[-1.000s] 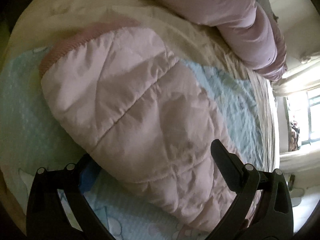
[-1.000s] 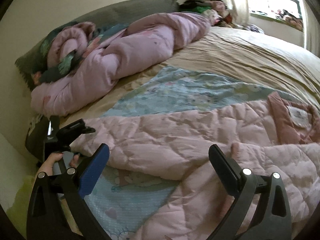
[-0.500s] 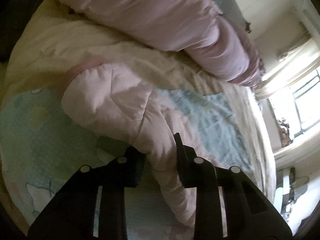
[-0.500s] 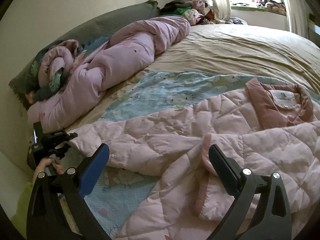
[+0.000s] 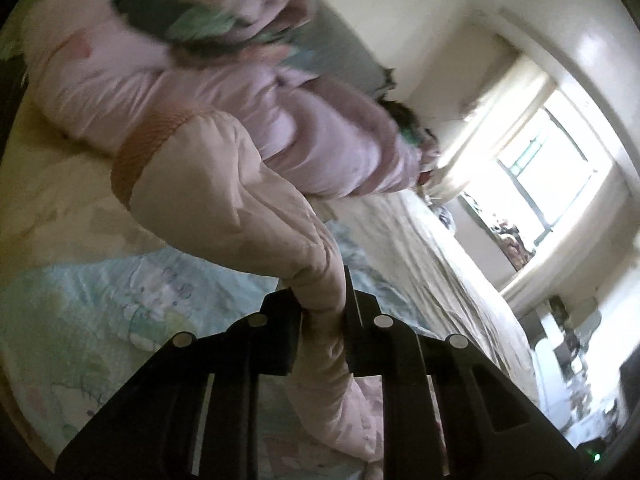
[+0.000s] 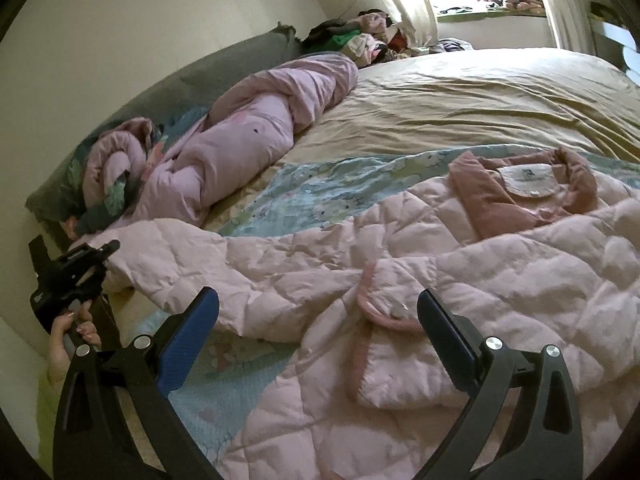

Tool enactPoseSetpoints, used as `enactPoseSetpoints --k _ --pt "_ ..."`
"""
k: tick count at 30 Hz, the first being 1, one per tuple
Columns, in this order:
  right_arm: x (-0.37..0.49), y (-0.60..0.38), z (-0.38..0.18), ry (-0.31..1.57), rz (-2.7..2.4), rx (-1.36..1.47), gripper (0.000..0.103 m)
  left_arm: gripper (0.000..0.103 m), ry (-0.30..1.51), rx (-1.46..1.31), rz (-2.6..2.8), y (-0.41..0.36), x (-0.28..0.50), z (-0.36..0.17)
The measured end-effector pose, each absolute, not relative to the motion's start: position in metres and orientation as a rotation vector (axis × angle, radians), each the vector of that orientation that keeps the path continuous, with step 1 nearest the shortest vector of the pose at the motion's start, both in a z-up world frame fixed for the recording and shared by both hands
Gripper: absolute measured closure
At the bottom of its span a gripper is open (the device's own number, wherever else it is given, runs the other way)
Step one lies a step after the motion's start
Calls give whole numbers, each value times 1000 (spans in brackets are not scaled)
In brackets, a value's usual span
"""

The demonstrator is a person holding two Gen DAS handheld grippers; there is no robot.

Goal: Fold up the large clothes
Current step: 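Lift the sleeve with the left tool and carry it across the coat body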

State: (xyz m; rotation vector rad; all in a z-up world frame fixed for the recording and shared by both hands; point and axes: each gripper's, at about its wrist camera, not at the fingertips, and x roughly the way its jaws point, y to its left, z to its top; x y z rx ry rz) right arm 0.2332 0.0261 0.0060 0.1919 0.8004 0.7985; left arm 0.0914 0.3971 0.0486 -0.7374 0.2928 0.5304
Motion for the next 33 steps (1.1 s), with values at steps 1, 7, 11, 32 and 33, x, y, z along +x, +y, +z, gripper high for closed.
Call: enactPoseSetpoints --k 1,7,11,32,33 --pt "232 20 7 796 794 198 4 93 284 -717 522 390 92 54" --pt "225 -26 10 762 754 249 4 94 253 -624 471 350 104 80" --pt "221 -54 5 756 727 277 4 94 245 -571 428 323 115 95" --pt "224 -170 8 694 601 430 4 95 287 -323 123 155 177 141" --pt "224 -174 8 692 595 435 4 95 289 -319 118 153 178 141"
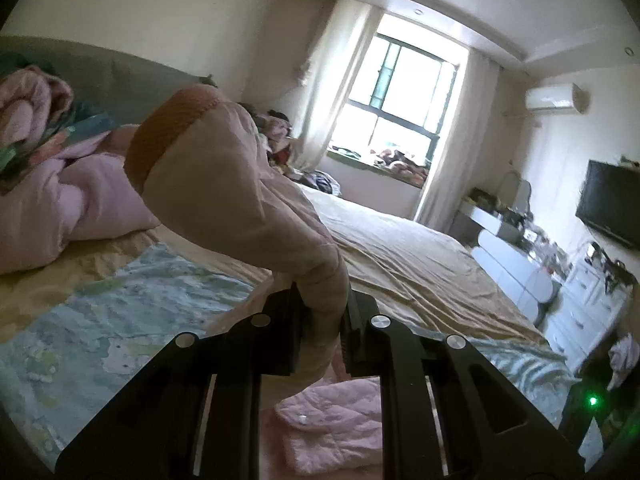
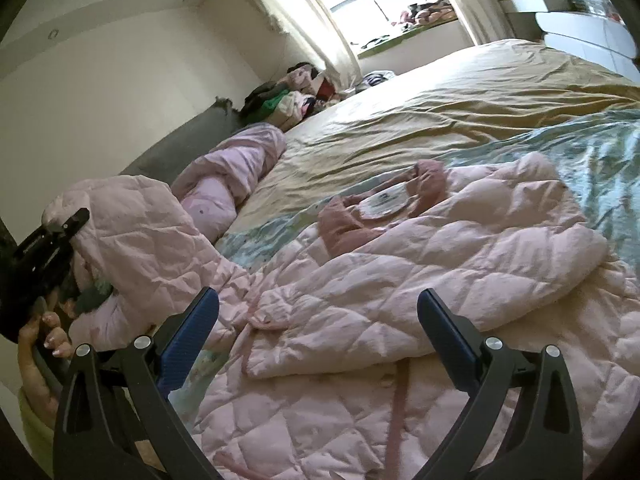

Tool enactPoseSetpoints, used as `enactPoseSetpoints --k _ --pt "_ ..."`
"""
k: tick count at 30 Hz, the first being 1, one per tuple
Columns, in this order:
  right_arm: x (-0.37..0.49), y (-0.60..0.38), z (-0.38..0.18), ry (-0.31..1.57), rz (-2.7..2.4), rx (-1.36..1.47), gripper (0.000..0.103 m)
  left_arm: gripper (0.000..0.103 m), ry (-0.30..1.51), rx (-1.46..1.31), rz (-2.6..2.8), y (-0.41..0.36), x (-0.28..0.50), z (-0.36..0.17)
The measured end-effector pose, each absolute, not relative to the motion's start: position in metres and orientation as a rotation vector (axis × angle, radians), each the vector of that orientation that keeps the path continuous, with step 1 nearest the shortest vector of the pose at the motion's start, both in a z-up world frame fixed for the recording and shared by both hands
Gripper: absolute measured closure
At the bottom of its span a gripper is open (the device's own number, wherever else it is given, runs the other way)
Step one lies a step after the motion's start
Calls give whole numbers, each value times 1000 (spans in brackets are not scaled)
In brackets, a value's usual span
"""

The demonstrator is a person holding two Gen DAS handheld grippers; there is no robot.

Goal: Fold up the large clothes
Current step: 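Lift the sleeve with the left tool and carry it across the coat body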

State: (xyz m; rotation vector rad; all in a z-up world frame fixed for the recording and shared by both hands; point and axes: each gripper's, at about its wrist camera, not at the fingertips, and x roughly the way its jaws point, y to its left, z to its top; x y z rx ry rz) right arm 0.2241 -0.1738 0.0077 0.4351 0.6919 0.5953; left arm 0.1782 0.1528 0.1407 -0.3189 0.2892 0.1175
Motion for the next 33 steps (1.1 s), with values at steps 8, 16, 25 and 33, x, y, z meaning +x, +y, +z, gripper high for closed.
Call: enactPoseSetpoints --k 8,16,25,33 --pt "224 -203 8 673 556 475 4 95 324 -265 52 121 197 129" --pt "232 -234 1 676 502 537 4 95 433 -162 -43 70 228 83" --pt "243 -280 8 654 343 526 4 95 594 -27 -173 7 257 -4" --pt "255 -305 13 660 219 503 4 91 645 134 -255 -27 253 -46"
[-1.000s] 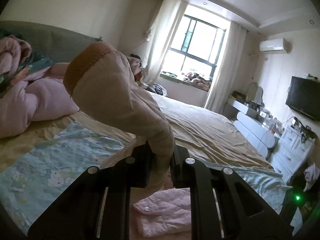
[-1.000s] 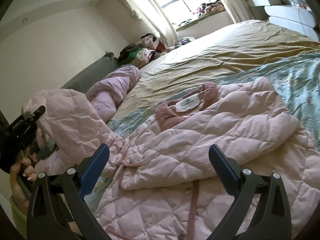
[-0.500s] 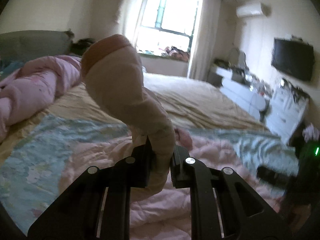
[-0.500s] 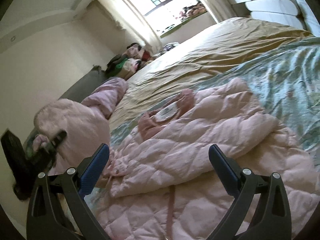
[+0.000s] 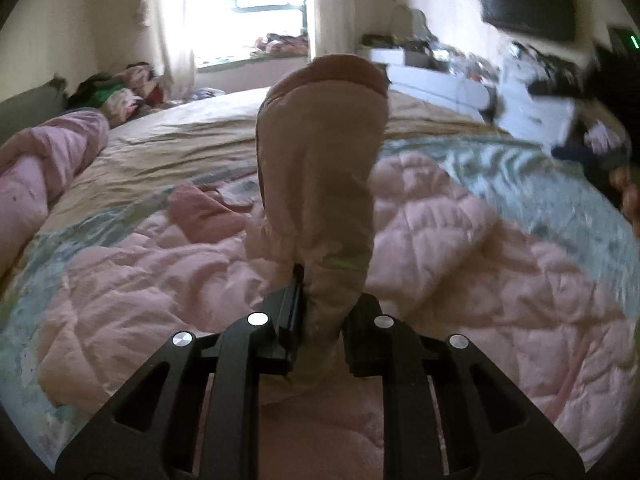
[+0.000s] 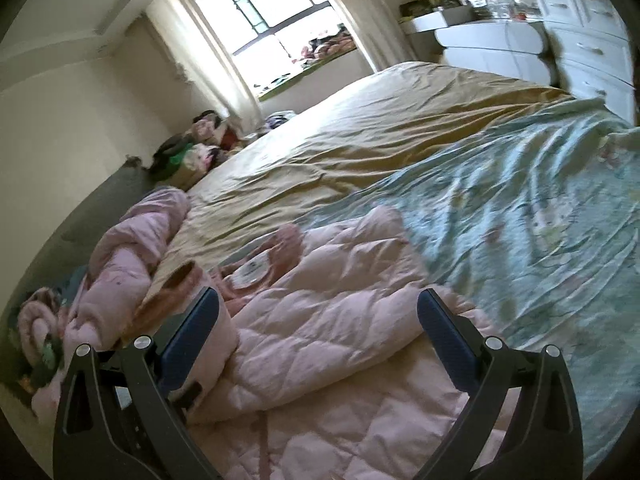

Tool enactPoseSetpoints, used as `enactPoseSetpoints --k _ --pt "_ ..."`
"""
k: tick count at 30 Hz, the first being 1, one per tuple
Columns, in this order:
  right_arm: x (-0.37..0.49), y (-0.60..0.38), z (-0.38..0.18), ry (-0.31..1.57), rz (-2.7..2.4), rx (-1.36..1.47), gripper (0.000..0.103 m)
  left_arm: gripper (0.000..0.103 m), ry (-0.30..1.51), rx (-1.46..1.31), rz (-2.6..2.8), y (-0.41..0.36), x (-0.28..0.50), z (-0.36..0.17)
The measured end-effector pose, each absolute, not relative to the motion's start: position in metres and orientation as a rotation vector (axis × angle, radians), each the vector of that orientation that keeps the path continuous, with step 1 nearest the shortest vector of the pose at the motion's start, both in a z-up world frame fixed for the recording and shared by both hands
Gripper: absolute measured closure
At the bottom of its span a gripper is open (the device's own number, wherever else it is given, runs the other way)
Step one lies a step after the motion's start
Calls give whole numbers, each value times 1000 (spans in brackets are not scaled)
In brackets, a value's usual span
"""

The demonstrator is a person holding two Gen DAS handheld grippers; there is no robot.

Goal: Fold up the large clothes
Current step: 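Lift the sleeve with the left tool and carry it across the coat body, then open the left tool to lay the sleeve on the coat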

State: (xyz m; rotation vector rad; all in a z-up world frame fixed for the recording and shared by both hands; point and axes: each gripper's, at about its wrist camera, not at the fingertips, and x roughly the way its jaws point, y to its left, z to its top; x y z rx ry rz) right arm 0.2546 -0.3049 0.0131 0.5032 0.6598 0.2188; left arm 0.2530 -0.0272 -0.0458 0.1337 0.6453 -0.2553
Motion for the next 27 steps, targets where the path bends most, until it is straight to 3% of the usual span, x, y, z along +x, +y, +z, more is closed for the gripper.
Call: enactPoseSetpoints --k 4,5,6,8,11,17,27 --pt "259 -308 14 677 202 492 4 88 665 181 -276 -38 250 -55" --pt "260 -309 13 686 203 497 4 81 672 184 -287 -40 249 -57" --pt "260 -309 13 691 205 502 4 63 677 179 -296 -41 248 -57" --pt "260 -310 12 700 205 509 4 38 700 147 -335 -42 245 -58" --pt "259 -311 11 708 200 516 4 37 718 192 -339 -50 237 -60" --pt "250 -307 19 727 231 511 4 10 757 125 -430 -50 218 -51" --pt "246 -287 10 826 318 487 4 9 774 64 -399 -5 214 -16"
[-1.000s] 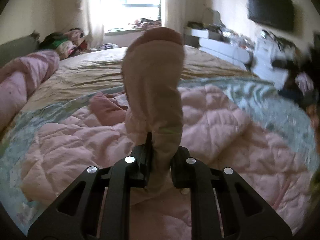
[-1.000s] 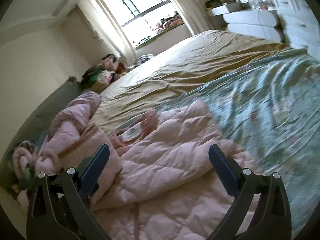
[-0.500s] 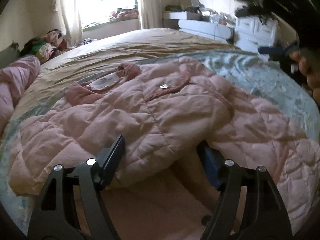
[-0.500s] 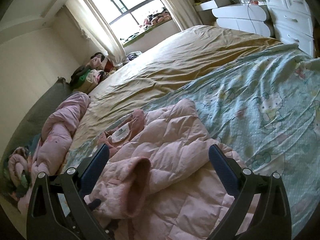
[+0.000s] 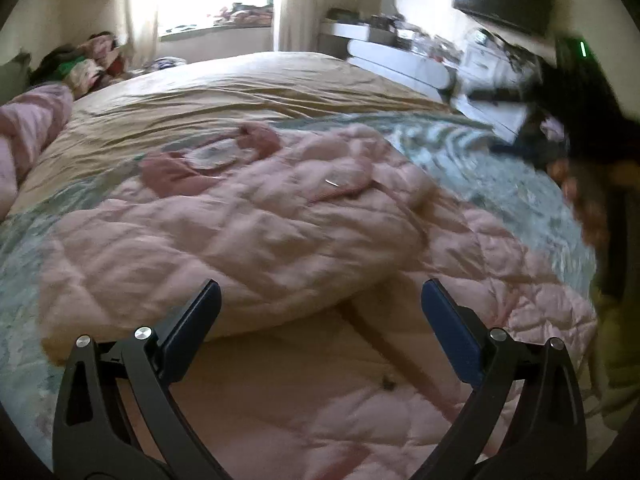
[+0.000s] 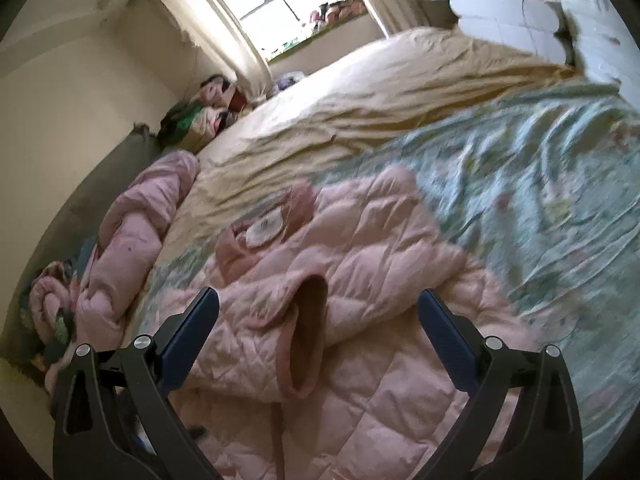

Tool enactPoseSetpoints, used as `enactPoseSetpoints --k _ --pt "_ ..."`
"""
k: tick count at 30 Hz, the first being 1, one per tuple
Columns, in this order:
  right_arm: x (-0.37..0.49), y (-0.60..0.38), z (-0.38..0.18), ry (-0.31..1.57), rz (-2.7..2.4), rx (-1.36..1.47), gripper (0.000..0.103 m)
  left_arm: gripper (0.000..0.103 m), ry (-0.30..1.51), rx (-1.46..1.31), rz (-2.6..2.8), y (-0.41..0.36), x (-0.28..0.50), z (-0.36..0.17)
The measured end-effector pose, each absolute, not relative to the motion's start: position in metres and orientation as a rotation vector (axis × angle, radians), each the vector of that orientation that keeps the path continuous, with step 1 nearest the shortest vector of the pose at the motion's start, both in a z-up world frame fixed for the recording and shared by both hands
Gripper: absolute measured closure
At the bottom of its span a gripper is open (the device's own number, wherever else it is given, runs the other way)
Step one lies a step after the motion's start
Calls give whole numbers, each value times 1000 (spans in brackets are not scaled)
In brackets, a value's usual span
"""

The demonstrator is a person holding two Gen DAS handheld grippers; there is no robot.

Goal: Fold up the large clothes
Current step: 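Open the left tool to lay the sleeve on the coat, then close the right tool on the coat's other ribbed front edge, then fold the held front edge over the coat body and open the right tool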

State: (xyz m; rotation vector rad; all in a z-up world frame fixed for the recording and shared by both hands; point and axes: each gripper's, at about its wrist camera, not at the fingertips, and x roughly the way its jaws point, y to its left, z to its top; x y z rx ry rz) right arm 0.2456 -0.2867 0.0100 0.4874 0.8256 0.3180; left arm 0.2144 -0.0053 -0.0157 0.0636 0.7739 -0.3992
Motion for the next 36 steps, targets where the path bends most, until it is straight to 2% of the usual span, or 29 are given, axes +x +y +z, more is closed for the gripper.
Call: enactPoseSetpoints --k 7,9,11,15,17,19,24,30,36 --pt "277 -236 -31 952 440 562 4 9 758 -9 -171 84 234 1" --pt "289 -227 -38 970 444 584 8 9 742 -74 -110 115 237 4" --pt "305 -218 -45 988 445 612 27 9 725 -128 -43 143 239 4" --pt "330 -209 -61 1028 413 617 54 9 709 -225 68 192 242 4" --pt "336 -204 -69 1042 406 599 84 9 703 -239 116 205 243 4" --pt "338 -198 -68 1029 407 553 91 9 699 -278 140 220 241 5" --pt "332 -183 -29 903 453 396 96 9 688 -349 183 245 242 5" --pt "328 -163 45 699 514 214 97 9 694 -362 189 251 247 2" --pt "344 -164 83 615 485 137 97 9 708 -300 161 231 259 -2"
